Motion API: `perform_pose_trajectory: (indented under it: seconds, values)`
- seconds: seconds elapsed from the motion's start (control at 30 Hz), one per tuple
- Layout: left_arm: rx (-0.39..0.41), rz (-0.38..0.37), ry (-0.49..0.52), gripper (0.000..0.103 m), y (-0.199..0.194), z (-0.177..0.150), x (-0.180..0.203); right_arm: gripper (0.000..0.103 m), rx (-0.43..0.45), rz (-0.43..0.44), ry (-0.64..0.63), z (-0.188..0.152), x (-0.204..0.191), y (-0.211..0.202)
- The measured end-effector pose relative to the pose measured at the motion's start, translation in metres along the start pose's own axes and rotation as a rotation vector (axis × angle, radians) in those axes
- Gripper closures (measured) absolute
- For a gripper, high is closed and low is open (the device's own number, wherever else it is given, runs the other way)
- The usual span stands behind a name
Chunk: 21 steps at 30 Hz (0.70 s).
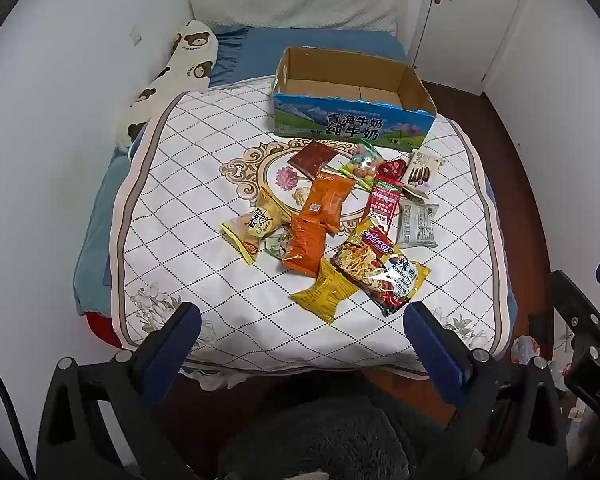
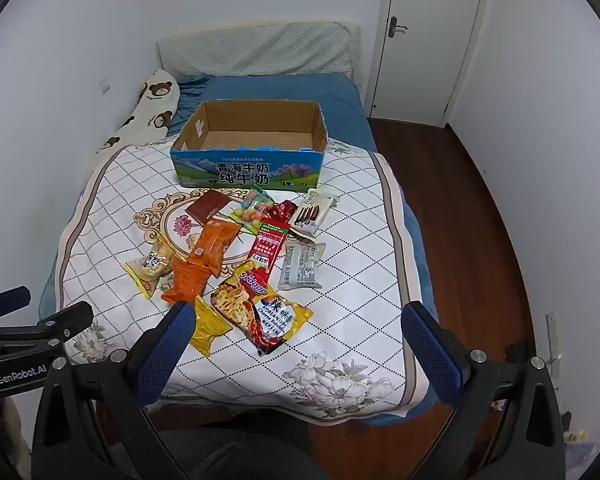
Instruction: Organize snacks
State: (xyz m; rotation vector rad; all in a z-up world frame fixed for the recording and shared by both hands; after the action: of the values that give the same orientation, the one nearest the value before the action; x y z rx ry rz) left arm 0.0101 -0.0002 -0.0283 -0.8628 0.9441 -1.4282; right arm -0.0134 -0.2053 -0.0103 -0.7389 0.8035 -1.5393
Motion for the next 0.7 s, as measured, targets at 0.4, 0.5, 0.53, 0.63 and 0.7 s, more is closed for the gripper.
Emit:
perform_pose_trajectory:
  seconds: [0.4, 0.5, 0.53, 0.63, 0.7]
  values:
    - [0.005, 0.003, 0.000, 0.000, -0.004, 0.001, 0.000, 0.000, 0.000, -0.001, -0.005, -0.001, -0.002, -0.001]
    - [0.007, 0.003, -0.001, 0.000, -0.005, 0.002, -0.001, 0.000, 0.001, 0.000, -0.005, -0.002, -0.001, -0.003]
    - [0.007, 0.003, -0.002, 0.000, -0.006, 0.002, -0.001, 0.000, 0.002, 0.000, -0.004, -0.001, -0.001, -0.003]
    - [0.011, 0.001, 0.002, 0.000, -0.010, 0.004, -0.001, 0.000, 0.003, 0.001, -0.003, -0.004, -0.002, -0.003]
    - [0.012, 0.000, 0.002, 0.000, -0.012, 0.005, 0.001, 0.000, 0.004, 0.001, 0.004, -0.003, 0.003, -0.007]
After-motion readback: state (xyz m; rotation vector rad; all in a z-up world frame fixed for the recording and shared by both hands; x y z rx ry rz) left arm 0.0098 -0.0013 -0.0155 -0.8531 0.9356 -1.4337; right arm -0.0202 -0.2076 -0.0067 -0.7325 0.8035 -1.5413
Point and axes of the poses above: each gripper's, at about its wrist camera, not at the fingertips, and y roughly the way its jaws point, x to its right, z to its top, the point moved 3 cm from there along y, roughly the way its jaws point, and after that the axes turned 4 degrees about x, right-handed, at the moved point
